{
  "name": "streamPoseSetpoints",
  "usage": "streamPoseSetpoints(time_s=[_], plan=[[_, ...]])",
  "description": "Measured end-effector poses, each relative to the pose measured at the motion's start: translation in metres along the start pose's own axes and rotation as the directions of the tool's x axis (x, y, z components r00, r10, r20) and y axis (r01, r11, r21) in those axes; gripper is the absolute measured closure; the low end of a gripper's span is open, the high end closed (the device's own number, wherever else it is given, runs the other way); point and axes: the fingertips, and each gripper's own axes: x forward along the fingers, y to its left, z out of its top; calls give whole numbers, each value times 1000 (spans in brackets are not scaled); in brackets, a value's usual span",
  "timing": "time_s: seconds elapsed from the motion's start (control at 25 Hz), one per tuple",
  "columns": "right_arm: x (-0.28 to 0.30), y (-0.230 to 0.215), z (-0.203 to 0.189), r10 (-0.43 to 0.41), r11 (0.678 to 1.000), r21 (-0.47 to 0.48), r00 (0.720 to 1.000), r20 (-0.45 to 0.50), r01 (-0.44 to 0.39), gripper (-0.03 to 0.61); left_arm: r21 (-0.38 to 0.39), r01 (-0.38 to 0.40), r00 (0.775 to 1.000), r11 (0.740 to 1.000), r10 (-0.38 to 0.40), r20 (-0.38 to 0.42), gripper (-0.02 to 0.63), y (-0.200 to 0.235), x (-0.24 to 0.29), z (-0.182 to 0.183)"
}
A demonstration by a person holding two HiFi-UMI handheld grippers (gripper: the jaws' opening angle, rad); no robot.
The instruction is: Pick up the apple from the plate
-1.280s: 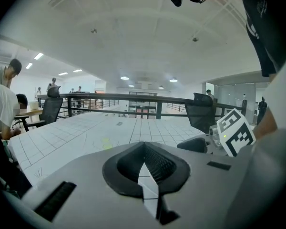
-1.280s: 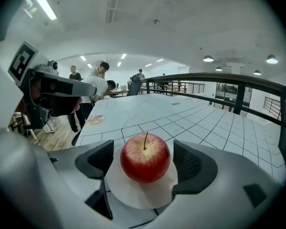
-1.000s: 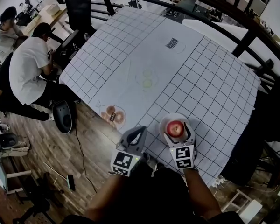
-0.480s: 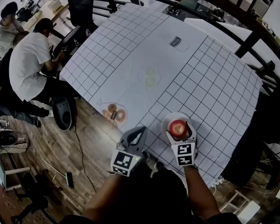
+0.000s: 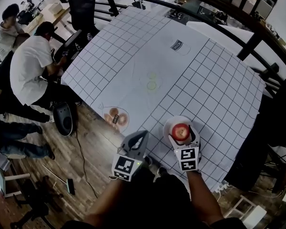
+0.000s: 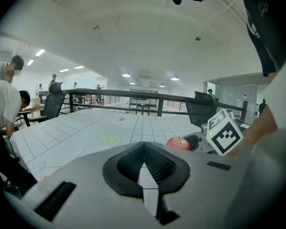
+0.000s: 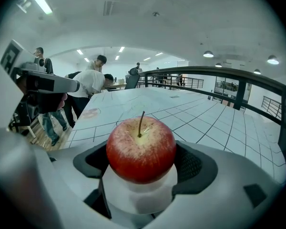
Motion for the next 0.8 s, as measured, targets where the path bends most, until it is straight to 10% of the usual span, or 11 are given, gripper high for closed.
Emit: streamPoseSetpoints(time_s=[0.8], plan=[[-76,-2,117,36,997,-70,967,250,-19,175,28,-43,992,999,40,121,592,-15,-11,56]])
